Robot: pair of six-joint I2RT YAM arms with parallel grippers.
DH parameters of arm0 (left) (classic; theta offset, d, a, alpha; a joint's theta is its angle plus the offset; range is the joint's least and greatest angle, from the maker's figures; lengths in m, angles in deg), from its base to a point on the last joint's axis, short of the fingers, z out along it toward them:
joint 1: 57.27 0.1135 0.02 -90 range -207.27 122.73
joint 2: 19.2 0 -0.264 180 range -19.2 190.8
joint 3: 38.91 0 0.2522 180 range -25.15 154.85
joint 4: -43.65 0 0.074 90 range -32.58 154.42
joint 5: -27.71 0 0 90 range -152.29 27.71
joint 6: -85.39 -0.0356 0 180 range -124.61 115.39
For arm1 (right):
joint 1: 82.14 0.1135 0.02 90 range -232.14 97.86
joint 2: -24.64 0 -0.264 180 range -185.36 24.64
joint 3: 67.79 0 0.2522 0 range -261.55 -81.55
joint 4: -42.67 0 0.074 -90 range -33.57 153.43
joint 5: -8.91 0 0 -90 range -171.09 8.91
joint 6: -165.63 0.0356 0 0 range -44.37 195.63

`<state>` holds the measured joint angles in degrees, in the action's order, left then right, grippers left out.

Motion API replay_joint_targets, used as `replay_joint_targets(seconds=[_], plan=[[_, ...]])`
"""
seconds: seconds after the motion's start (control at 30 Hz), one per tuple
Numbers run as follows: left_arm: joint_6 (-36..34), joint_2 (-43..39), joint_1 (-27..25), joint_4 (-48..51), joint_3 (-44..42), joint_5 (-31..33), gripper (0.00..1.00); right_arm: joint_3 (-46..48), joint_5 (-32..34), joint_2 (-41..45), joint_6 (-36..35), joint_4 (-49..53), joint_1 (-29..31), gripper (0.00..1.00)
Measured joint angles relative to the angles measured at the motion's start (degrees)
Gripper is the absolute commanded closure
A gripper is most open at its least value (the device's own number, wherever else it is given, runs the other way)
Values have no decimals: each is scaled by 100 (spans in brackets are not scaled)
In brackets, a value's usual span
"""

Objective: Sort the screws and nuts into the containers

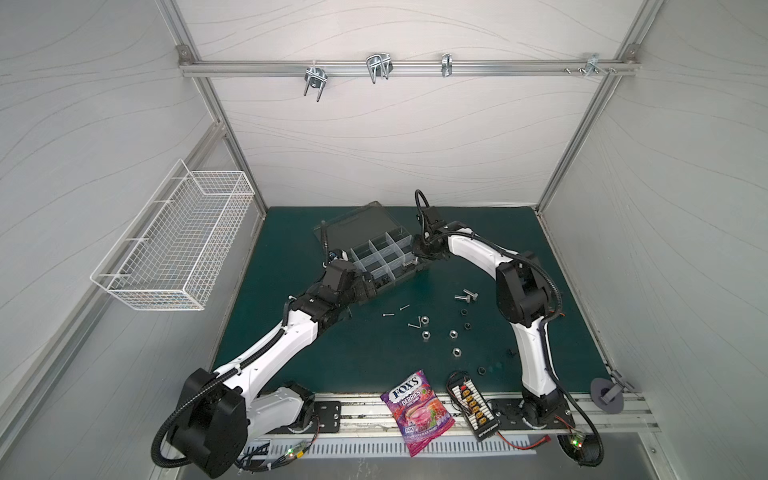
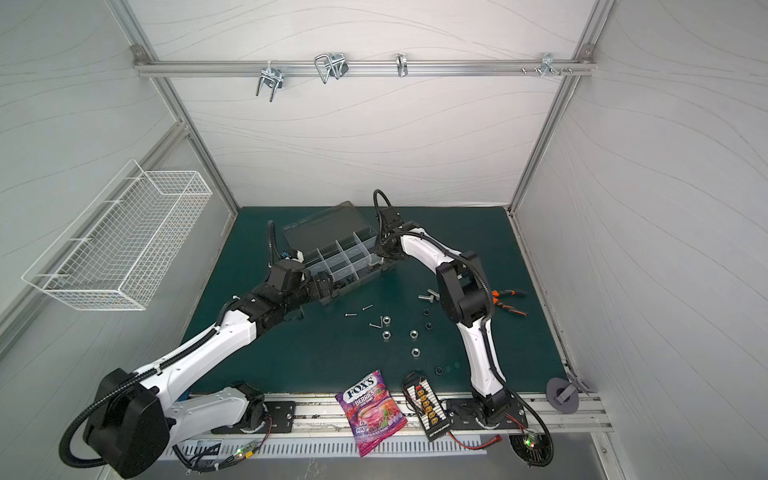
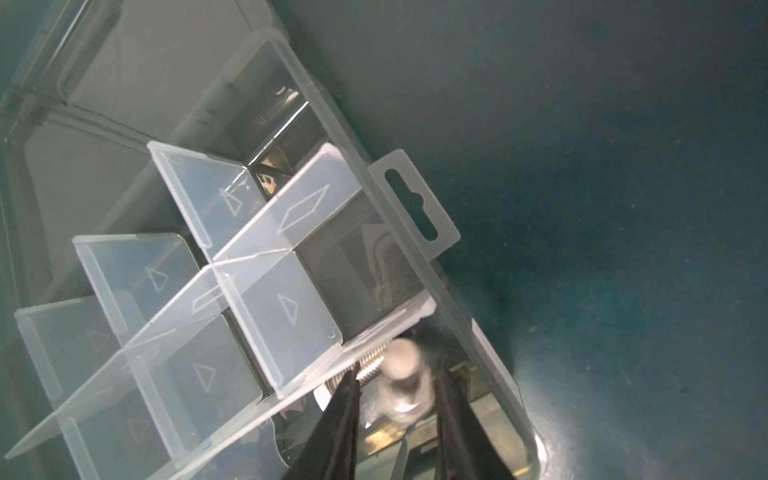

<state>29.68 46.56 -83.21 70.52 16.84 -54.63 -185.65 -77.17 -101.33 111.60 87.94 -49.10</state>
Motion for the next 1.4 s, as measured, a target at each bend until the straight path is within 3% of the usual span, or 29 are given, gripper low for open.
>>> replay_joint_targets(seconds=[0.37,0.6,0.83,1.1,1.4], plan=[[-2,-9,0,9,9,-37,1,391,140,420,-247,59,0,58],[-9,-52,0,44,9,-33,1,1740,404,1908,-492,114,-111,58],[-15,-52,0,46,11,-35,1,3158,516,2918,-688,293,-678,61],[-15,-52,0,46,11,-33,1,3906,636,3069,-1373,686,-651,66],[-15,-46,0,46,11,2,1,3847,1434,2900,-1845,1014,0,64]])
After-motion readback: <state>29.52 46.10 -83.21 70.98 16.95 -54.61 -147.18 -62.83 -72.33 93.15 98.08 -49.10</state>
